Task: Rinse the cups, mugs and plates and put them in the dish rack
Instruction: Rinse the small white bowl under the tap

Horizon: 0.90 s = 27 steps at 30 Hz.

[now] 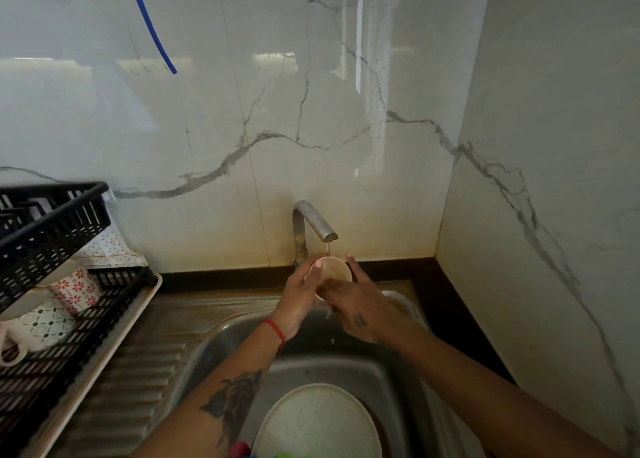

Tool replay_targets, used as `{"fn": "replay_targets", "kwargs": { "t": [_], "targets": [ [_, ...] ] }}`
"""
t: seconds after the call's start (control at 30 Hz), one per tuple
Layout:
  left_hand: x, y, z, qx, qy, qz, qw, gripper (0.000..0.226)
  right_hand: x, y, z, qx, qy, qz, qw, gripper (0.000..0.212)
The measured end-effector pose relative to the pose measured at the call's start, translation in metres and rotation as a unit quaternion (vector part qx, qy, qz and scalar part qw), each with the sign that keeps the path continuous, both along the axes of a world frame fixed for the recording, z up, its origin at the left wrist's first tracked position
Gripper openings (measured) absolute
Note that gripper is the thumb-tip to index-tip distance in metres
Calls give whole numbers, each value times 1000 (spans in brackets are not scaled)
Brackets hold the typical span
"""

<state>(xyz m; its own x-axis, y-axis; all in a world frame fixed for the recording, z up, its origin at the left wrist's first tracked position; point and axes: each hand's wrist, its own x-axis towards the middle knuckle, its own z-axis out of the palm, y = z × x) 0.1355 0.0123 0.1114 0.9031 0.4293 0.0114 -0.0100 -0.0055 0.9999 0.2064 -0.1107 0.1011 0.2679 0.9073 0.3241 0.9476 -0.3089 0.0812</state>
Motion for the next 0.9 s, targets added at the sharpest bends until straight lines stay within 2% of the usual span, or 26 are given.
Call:
{"fn": "replay_targets", "kwargs": {
  "t": [0.07,0.13,0.2,0.27,0.33,0.4,0.47,0.53,0.63,0.67,0.7,0.77,0.8,0.9],
  "targets": [
    [-1,3,-2,22,-7,4,1000,22,3,-4,0,-44,-57,-3,997,56],
    [2,-3,-3,19,-37,9,999,26,2,4,-2,-52,-70,-68,994,65],
    [7,-13,-2,-7,-54,11,998,32,-5,20,-7,-2,-23,-131,991,71],
    [8,-16,-1,-20,-57,14,998,33,-9,31,-11,28,39,-140,989,70],
    [5,-8,1,20,-33,7,999,29,-10,27,-11,12,60,-93,994,63],
    [1,8,1,111,4,-15,994,28,1,8,-7,-23,4,-3,1000,62],
    [-1,21,-2,176,20,-22,984,23,9,-7,-3,-57,-61,42,996,66],
    [1,15,-5,129,-2,22,991,23,5,-2,-5,-79,-77,-10,994,70],
    [9,-17,-11,-82,1,114,990,32,-21,34,-14,-101,-92,-149,979,64],
    [9,-22,-14,-113,14,120,986,31,-26,38,-18,-116,-111,-171,972,60],
    [8,-21,-15,-104,29,113,988,29,-24,34,-21,-98,-98,-147,979,55],
    [2,-7,-15,-25,43,75,996,25,-8,12,-20,-74,-18,-46,996,54],
    [1,-1,-14,7,43,58,997,25,-1,2,-19,-89,-41,-17,995,57],
    [5,-5,-12,-22,28,98,995,27,1,4,-21,-68,-69,-56,994,63]
  ]
}}
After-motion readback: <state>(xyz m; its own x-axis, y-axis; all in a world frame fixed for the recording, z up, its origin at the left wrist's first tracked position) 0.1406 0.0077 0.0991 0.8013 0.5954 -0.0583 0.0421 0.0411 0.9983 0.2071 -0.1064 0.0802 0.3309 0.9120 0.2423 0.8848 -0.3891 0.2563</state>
